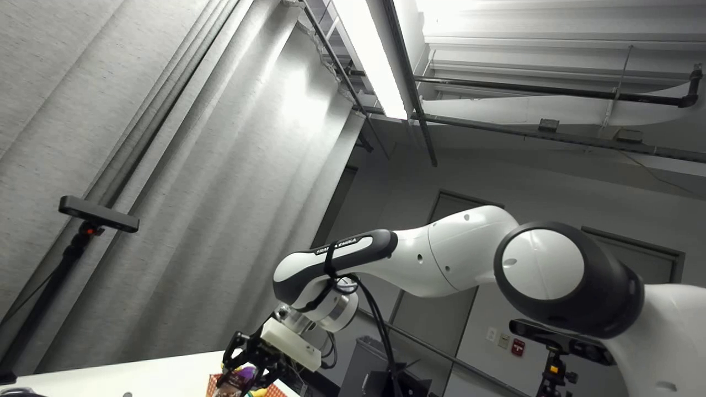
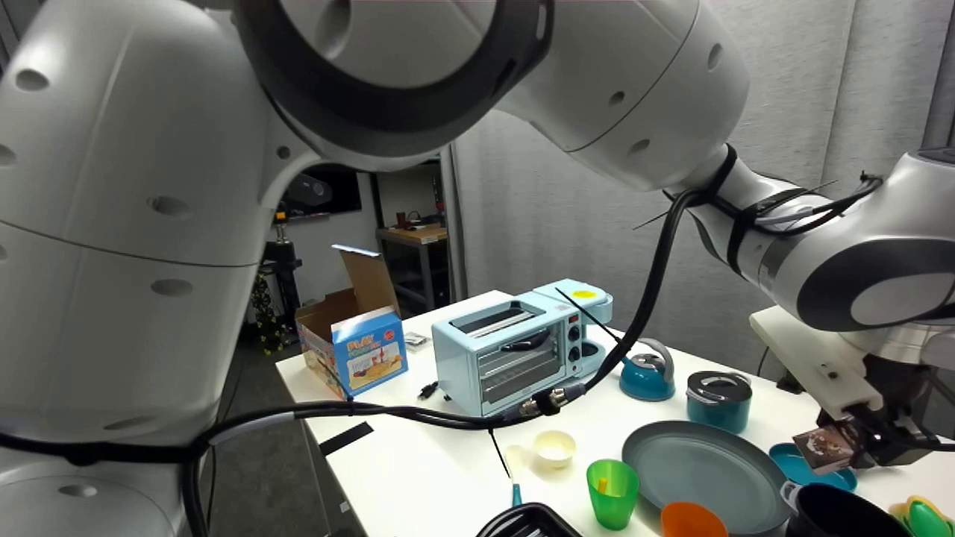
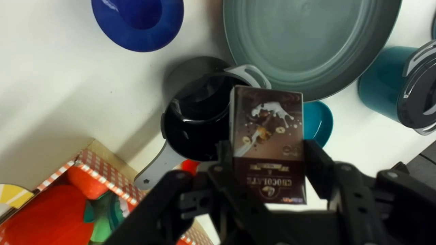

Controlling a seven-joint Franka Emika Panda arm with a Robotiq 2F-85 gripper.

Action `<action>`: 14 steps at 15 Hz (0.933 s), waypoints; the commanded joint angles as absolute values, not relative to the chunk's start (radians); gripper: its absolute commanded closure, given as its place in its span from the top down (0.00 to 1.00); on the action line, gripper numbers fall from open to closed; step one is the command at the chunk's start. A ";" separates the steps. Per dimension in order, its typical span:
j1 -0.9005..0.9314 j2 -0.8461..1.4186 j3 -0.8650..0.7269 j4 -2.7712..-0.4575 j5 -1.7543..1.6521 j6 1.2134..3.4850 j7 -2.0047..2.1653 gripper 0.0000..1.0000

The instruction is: Put the box in the pot

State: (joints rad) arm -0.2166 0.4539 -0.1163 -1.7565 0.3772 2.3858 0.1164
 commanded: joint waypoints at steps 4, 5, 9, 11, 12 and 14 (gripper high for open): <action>-0.242 0.512 -0.110 -1.665 0.367 2.354 0.110 0.30; -0.242 0.517 -0.113 -1.658 0.360 2.357 0.113 0.30; -0.241 0.535 -0.121 -1.640 0.334 2.374 0.115 0.30; -0.241 0.542 -0.122 -1.634 0.323 2.374 0.115 0.30; -0.241 0.546 -0.121 -1.631 0.320 2.377 0.114 0.30; -0.241 0.554 -0.119 -1.627 0.315 2.378 0.111 0.30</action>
